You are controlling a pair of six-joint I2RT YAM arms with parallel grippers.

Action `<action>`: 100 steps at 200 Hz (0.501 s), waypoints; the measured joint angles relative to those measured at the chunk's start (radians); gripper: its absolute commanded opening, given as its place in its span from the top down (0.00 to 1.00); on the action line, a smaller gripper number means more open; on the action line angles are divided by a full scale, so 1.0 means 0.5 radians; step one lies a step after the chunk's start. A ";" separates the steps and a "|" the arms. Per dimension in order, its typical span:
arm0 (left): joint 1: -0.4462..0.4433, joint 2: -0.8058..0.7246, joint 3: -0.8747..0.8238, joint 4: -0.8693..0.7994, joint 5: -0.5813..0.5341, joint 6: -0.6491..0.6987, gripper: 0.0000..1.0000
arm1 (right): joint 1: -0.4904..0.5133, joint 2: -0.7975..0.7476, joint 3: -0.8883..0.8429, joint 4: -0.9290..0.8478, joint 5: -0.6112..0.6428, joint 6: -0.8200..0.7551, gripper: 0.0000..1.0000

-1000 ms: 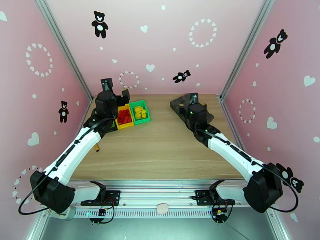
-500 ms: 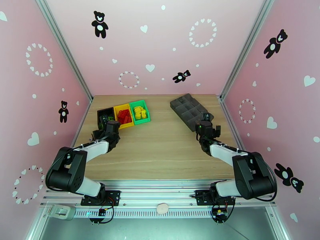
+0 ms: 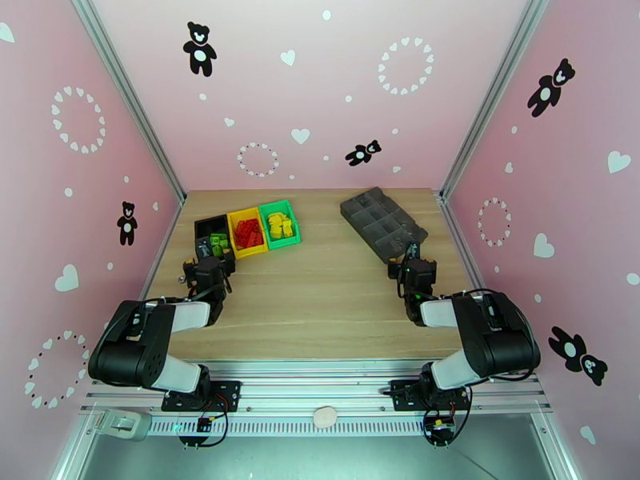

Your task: Sort the legos into containers by color

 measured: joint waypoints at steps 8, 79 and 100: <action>0.027 0.027 -0.003 0.031 0.046 -0.002 0.02 | -0.012 0.000 0.012 0.007 -0.025 0.002 0.01; 0.077 0.042 -0.011 0.077 0.259 -0.024 0.01 | -0.045 0.000 0.037 0.003 -0.115 0.018 0.01; 0.077 0.042 -0.011 0.077 0.273 -0.024 0.02 | -0.045 0.000 0.037 0.004 -0.124 0.018 0.01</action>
